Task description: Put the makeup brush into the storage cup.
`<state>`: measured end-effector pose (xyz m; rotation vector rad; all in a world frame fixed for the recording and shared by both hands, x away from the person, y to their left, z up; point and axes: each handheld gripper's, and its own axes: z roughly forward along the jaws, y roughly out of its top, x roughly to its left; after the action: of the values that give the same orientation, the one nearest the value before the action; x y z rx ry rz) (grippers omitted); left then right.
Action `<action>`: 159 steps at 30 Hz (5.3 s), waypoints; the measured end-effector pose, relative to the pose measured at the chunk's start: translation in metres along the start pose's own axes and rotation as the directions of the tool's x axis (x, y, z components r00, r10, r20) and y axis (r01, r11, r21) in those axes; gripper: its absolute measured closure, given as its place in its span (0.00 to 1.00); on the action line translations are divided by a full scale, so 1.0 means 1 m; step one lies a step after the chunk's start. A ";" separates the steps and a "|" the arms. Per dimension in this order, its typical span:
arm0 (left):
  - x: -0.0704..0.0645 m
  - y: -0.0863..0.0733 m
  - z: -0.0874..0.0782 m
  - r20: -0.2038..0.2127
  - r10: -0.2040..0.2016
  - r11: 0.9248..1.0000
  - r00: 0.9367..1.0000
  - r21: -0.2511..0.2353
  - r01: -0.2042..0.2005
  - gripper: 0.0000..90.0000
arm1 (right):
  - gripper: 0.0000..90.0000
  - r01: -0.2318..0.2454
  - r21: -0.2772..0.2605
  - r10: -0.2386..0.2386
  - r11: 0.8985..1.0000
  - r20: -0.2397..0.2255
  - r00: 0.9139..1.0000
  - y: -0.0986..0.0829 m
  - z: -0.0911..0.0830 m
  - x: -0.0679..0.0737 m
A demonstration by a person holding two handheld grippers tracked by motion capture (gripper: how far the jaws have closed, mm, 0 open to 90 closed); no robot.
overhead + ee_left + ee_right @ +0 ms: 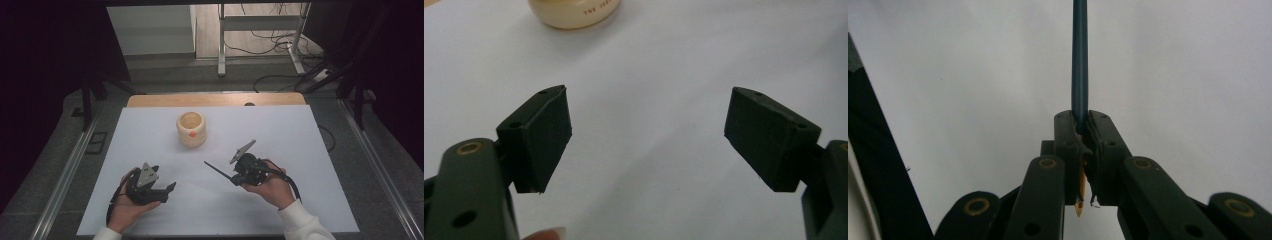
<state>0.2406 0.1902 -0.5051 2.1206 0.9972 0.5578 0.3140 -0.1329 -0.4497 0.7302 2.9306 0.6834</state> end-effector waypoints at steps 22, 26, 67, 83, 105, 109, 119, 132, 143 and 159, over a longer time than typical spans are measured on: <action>-0.001 0.006 -0.007 -0.009 0.039 0.999 0.999 -0.015 -0.039 0.22 | 0.94 0.037 0.014 -0.037 0.999 -0.011 0.999 0.005 0.005 0.003; -0.004 0.013 -0.010 0.008 0.050 0.998 0.999 -0.024 -0.050 0.23 | 0.94 0.038 0.018 -0.038 0.999 -0.014 0.999 0.005 0.006 0.003; -0.037 0.042 0.024 0.069 0.316 0.946 0.946 0.058 -0.320 0.22 | 0.94 0.071 0.031 -0.070 0.997 -0.045 0.997 0.009 0.014 0.008; -0.044 0.052 0.035 0.065 0.358 0.931 0.931 0.050 -0.361 0.23 | 0.94 0.086 0.038 -0.084 0.996 -0.060 0.995 0.010 0.016 0.010; -0.059 0.063 0.054 0.093 0.441 0.893 0.892 0.055 -0.447 0.33 | 0.94 0.110 0.033 -0.107 0.993 -0.093 0.990 0.013 0.021 0.016; -0.060 0.064 0.053 0.078 0.456 0.887 0.887 0.041 -0.460 0.39 | 0.94 0.112 0.028 -0.109 0.993 -0.096 0.989 0.014 0.020 0.016; -0.062 0.061 0.057 0.115 0.460 0.883 0.880 0.046 -0.468 0.64 | 0.94 0.121 0.016 -0.118 0.993 -0.103 0.988 0.014 0.019 0.018; -0.068 0.058 0.054 0.227 0.555 0.812 0.800 0.061 -0.580 0.93 | 0.80 0.077 -0.095 -0.082 0.993 -0.057 0.995 0.015 0.004 0.013; -0.065 0.057 0.054 0.229 0.504 0.847 0.833 0.060 -0.529 0.94 | 0.46 -0.035 -0.320 0.041 0.947 0.010 0.999 0.011 -0.024 -0.001; -0.046 0.057 0.048 0.215 0.409 0.902 0.887 0.048 -0.428 0.94 | 0.29 -0.060 -0.417 0.088 0.907 0.048 0.995 -0.001 -0.033 -0.011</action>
<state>0.2705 0.1080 -0.4971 2.4396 0.4557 0.4945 0.3189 -0.1521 -0.4205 0.7955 2.5705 1.2131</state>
